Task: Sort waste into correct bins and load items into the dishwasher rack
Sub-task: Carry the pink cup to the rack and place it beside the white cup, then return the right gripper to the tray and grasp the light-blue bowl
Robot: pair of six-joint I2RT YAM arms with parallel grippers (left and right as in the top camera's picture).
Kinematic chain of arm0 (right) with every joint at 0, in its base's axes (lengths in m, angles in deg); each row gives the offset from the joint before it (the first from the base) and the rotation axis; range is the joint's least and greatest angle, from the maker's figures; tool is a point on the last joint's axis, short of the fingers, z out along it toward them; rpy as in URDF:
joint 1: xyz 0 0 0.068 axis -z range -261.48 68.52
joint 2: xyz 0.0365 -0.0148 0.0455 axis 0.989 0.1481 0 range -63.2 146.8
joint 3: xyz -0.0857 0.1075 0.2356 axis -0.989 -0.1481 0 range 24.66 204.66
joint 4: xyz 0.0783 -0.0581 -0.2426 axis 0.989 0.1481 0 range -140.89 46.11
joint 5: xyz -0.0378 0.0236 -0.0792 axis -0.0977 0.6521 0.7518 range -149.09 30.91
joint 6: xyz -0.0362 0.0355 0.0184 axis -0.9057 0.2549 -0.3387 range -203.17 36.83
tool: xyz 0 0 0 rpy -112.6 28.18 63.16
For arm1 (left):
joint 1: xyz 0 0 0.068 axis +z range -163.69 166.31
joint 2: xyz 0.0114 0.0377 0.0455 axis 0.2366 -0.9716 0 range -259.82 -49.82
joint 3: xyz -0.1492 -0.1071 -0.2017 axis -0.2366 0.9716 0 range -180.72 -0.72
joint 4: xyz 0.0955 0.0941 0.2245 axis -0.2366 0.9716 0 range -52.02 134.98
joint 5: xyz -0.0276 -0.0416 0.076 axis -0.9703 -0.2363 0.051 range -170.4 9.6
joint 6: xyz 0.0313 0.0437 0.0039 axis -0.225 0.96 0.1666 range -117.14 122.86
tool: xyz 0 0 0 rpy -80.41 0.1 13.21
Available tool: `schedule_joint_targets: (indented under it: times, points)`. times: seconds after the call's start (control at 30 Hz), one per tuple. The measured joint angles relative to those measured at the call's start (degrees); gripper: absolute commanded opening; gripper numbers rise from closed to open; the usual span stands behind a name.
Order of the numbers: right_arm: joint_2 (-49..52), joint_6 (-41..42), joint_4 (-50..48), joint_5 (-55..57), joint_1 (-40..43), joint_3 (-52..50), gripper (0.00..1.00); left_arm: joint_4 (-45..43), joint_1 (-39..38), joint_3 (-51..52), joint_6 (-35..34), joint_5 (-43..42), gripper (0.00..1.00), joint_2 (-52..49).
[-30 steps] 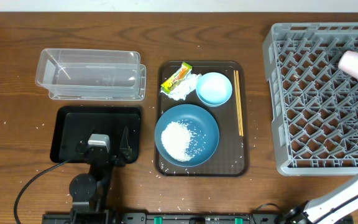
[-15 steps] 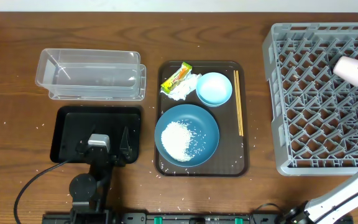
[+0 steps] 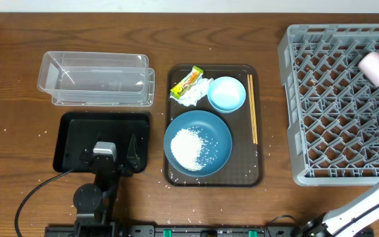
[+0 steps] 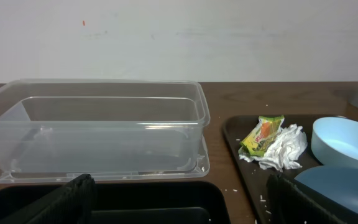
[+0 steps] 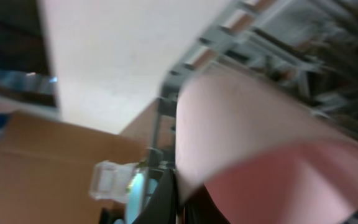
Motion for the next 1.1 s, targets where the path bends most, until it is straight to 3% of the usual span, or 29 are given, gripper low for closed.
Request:
schedule_joint_targets:
  times: [0.4, 0.63, 0.7, 0.8, 0.93, 1.1]
  points:
    - [-1.6, 1.0, 7.2, 6.4, 0.7, 0.2, 0.05, 0.0, 0.0, 0.0, 0.0, 0.0, 0.91, 0.0]
    - [-6.2, 4.8, 10.8, 14.8, 4.5, 0.1, 0.31, 0.0, 0.0, 0.0, 0.0, 0.0, 0.91, 0.0]
    - [-8.7, 6.7, 11.9, 16.5, 5.7, 0.1, 0.34, 0.0, 0.0, 0.0, 0.0, 0.0, 0.91, 0.0]
    - [-12.9, 9.6, 13.3, 18.8, 6.3, 0.0, 0.33, 0.0, 0.0, 0.0, 0.0, 0.0, 0.91, 0.0]
    - [-18.4, 12.7, 14.7, 20.0, 6.3, 0.0, 0.24, 0.0, 0.0, 0.0, 0.0, 0.0, 0.91, 0.0]
    - [-25.6, 16.1, 15.1, 20.8, 6.1, 0.0, 0.25, 0.0, 0.0, 0.0, 0.0, 0.0, 0.91, 0.0]
